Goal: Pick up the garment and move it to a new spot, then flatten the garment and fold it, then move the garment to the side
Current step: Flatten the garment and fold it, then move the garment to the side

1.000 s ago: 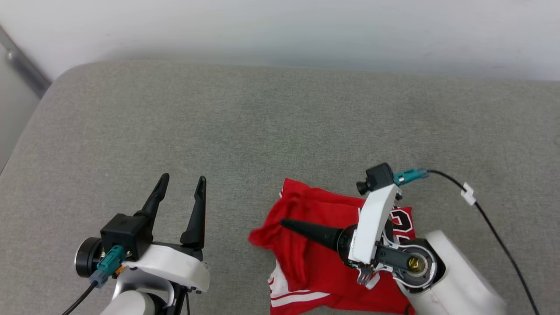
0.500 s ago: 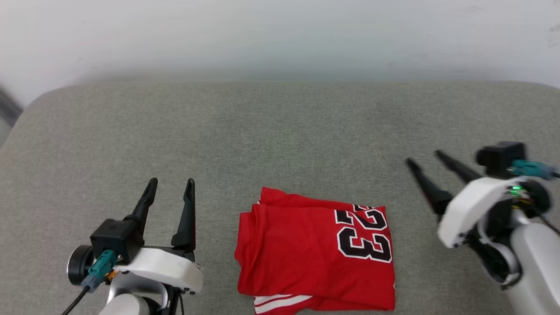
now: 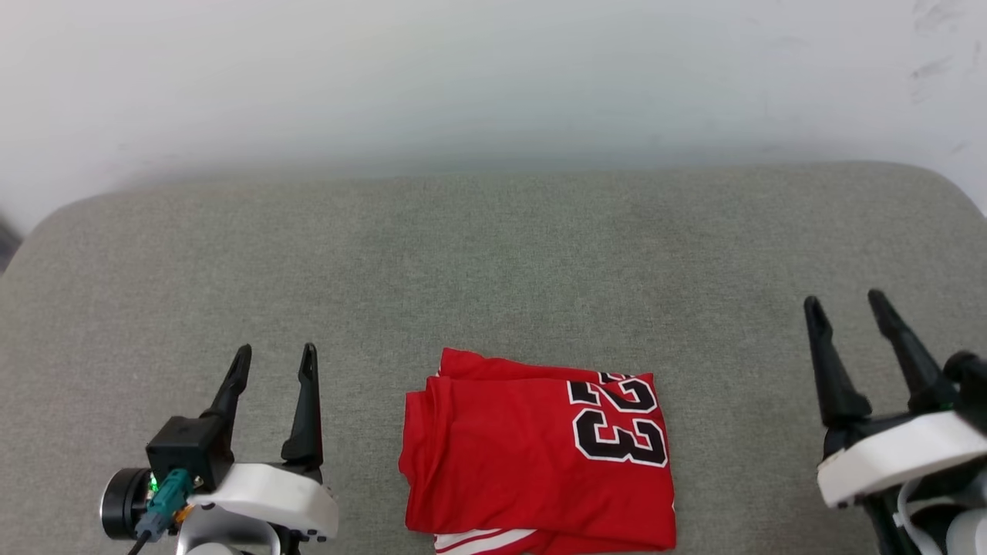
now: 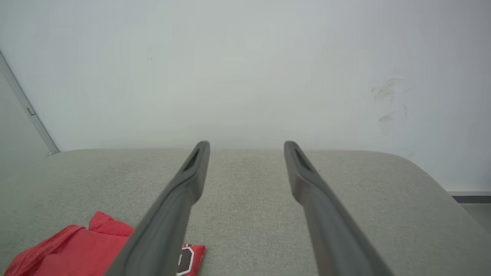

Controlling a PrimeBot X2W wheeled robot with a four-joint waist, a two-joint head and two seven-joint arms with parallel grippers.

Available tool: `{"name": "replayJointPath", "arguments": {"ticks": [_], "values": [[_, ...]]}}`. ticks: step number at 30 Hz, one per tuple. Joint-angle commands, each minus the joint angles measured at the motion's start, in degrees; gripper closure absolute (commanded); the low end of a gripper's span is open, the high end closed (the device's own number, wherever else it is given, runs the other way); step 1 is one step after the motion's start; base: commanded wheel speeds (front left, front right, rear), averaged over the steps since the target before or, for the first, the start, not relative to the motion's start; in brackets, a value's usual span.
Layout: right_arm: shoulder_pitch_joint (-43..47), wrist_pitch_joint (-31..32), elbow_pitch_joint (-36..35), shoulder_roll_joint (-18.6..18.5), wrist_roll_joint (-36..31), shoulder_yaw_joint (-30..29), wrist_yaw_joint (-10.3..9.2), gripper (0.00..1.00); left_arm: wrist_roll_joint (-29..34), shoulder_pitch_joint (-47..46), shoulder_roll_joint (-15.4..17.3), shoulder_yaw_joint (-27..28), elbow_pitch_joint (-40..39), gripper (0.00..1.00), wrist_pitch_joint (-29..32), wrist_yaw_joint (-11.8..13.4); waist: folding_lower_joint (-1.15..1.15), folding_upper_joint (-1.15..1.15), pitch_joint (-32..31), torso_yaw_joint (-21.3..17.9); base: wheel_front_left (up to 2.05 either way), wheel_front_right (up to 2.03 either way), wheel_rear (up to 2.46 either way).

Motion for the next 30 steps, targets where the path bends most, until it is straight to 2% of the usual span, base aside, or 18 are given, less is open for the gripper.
{"name": "replayJointPath", "arguments": {"ticks": [1,10,23,30], "values": [[2.0,0.3,-1.3,0.9,-0.5,0.1,-0.02,0.00,0.4,1.0,0.2,0.0,0.3,0.00,-0.4,0.2,0.00,0.00,-0.7,-0.2,0.00,0.00,0.00],[8.6,3.3,-5.3,3.5,-1.6,0.1,-0.02,0.00,0.7,3.4,0.6,-0.6,0.6,0.00,-0.4,1.2,0.00,0.00,-2.6,-0.5,0.00,0.00,0.00],[8.7,5.5,-7.5,4.4,-2.4,-0.2,-0.02,0.00,0.3,3.5,0.7,-0.7,0.0,0.00,-0.1,1.6,0.00,0.00,-2.2,-1.0,0.00,0.00,0.00],[7.3,11.7,-4.6,2.7,2.3,-3.9,-0.02,0.00,-0.1,3.1,0.1,0.3,-0.2,0.00,-0.6,2.0,0.00,0.00,-1.7,-0.6,0.00,0.00,0.00]]}}
